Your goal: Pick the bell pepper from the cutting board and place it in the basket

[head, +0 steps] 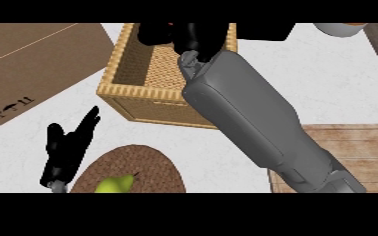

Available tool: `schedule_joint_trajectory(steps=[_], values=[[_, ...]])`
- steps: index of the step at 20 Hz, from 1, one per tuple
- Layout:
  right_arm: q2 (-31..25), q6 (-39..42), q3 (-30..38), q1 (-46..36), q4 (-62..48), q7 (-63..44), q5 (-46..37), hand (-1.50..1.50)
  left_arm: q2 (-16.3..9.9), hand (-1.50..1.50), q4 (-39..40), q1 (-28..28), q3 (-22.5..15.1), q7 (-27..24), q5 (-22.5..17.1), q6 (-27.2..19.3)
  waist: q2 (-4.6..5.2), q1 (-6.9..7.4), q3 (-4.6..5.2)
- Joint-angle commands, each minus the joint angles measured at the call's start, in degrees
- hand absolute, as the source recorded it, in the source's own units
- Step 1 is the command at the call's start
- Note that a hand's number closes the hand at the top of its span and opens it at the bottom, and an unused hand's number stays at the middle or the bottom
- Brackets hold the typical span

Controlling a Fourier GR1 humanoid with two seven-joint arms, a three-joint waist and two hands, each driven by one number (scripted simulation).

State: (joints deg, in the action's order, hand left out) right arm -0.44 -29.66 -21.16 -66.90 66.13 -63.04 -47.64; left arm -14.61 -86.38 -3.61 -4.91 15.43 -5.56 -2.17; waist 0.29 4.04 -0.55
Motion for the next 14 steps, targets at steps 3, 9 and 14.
schedule_joint_trajectory(steps=[3,9,14], values=[[0.42,-3.70,0.34,-0.29,-9.33,-11.13,-3.19,1.50,0.04,0.00,3.98,-3.70,0.37,1.92,-0.48,0.38,-0.07,-2.06,0.77],[0.42,-0.97,-5.75,2.09,-10.08,-10.30,-2.97,-1.50,0.60,0.00,3.09,-6.53,0.52,-1.19,0.32,0.28,-0.42,-2.76,0.63],[0.42,-2.71,-5.63,0.08,-10.90,-8.93,-3.35,-1.50,1.40,0.00,3.44,-5.16,0.21,1.48,0.45,-0.08,-0.29,-2.94,0.59]])
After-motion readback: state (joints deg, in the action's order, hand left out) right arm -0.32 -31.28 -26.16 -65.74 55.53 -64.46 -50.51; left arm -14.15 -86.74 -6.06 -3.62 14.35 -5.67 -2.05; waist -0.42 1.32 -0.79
